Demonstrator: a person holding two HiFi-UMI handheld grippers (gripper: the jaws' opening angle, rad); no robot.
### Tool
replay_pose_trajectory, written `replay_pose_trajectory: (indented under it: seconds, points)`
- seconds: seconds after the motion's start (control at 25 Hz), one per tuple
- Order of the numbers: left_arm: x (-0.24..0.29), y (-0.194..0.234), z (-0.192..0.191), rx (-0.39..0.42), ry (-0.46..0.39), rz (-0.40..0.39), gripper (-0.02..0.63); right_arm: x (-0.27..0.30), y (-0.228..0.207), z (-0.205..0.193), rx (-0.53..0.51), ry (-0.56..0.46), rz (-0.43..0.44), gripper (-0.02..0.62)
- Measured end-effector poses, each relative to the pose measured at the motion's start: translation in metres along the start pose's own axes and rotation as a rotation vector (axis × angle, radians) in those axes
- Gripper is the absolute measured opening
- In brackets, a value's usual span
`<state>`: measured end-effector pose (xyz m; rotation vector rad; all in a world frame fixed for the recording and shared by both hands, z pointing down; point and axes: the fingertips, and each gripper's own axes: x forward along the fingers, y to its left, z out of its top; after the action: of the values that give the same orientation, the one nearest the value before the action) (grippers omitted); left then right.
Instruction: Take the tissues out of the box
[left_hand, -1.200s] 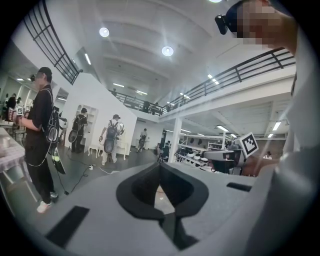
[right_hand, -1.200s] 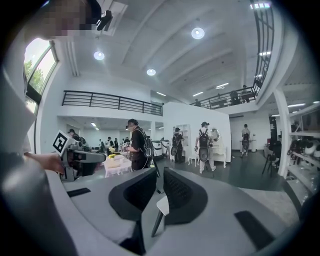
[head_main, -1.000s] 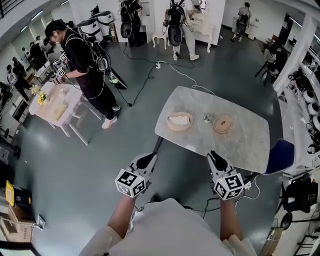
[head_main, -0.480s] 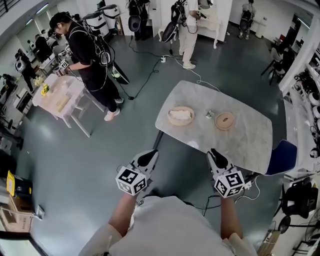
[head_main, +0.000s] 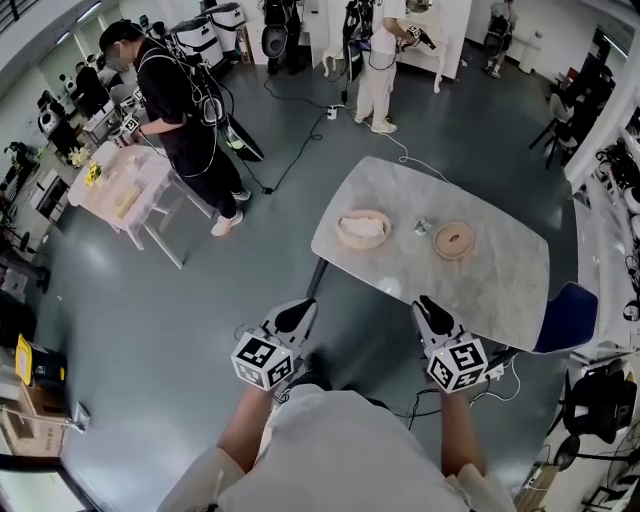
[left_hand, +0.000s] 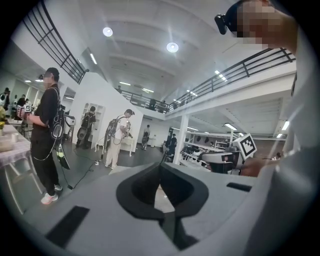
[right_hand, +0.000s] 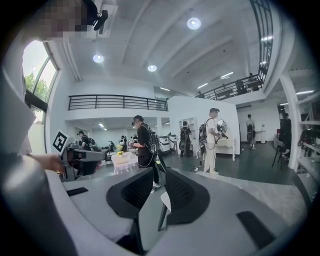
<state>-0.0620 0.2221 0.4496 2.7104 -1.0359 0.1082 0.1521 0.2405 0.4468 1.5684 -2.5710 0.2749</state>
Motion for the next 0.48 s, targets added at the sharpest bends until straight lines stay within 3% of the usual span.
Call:
replay_pose_trajectory:
  seconds: [0.48]
  points:
    - [0.049,0.062,0.004,-0.025,0.019,-0.028,0.009,0.071,-0.018,0.001,0.002,0.036,0.010,0.095]
